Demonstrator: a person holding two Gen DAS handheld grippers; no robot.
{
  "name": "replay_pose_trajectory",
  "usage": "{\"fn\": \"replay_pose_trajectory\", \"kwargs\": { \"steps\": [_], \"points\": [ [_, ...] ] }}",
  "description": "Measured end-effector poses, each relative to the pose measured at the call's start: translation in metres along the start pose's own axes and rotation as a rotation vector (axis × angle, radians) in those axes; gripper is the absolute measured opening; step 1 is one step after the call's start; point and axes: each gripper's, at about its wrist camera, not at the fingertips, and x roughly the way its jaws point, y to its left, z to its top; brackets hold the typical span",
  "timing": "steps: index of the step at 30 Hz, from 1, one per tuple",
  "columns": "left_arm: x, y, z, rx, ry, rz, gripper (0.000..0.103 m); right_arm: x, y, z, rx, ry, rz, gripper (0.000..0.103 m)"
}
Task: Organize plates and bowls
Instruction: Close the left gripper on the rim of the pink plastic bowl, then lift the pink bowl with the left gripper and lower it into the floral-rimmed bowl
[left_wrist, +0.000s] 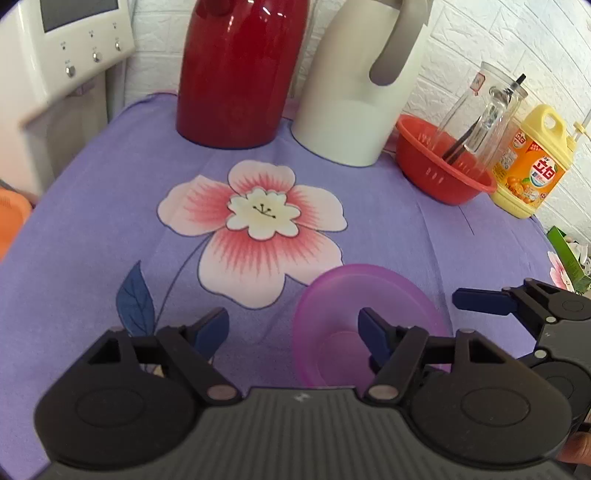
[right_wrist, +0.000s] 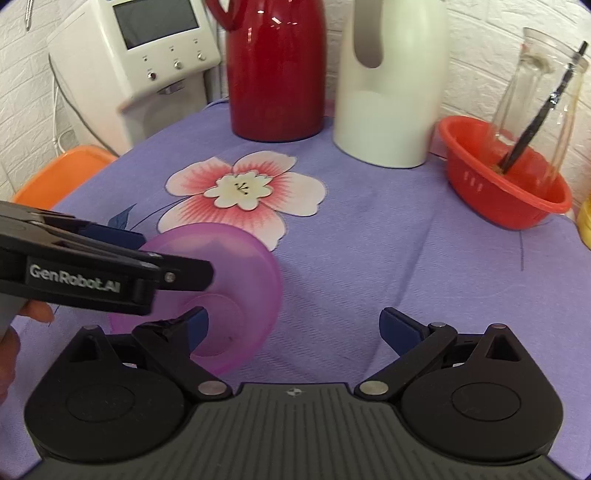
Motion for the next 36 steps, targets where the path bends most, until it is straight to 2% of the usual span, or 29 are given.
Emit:
{"fn": "replay_pose_trajectory", "kwargs": {
  "steps": [2, 6, 10, 12, 21, 24, 29, 31, 34, 36],
  "points": [
    [0.005, -0.002, -0.001, 0.003, 0.011, -0.01, 0.066, 0.001, 0.003, 0.001, -0.009, 0.001, 0.007, 0.103],
    [0.005, -0.011, -0.006, 0.026, -0.007, -0.013, 0.046, 0.004, 0.012, 0.001, -0.024, -0.004, 0.034, 0.103],
    [-0.002, -0.019, -0.014, -0.019, 0.026, -0.07, 0.039, 0.003, 0.027, -0.003, -0.005, 0.016, 0.102, 0.103],
    [-0.012, -0.022, -0.017, -0.025, 0.022, -0.085, 0.039, -0.006, 0.032, -0.004, -0.022, 0.008, 0.084, 0.103],
    [-0.065, -0.055, -0.036, 0.002, -0.004, -0.144, 0.038, -0.06, 0.037, -0.019, 0.006, -0.015, 0.099, 0.103],
    [-0.064, -0.063, -0.045, 0.015, -0.01, -0.114, 0.038, -0.058, 0.034, -0.028, 0.028, 0.003, 0.088, 0.103],
    [-0.049, -0.055, -0.05, -0.026, 0.017, -0.1, 0.039, -0.045, 0.028, -0.034, 0.061, 0.03, 0.065, 0.103],
    [-0.053, -0.054, -0.049, 0.0, -0.001, -0.077, 0.043, -0.054, 0.023, -0.036, 0.06, 0.005, 0.069, 0.103],
    [-0.062, -0.049, -0.047, 0.032, -0.028, -0.066, 0.055, -0.075, 0.016, -0.042, 0.041, -0.052, 0.059, 0.103],
    [-0.063, -0.049, -0.05, 0.055, -0.028, -0.074, 0.056, -0.086, 0.015, -0.049, 0.017, -0.077, 0.045, 0.103]
  ]
}}
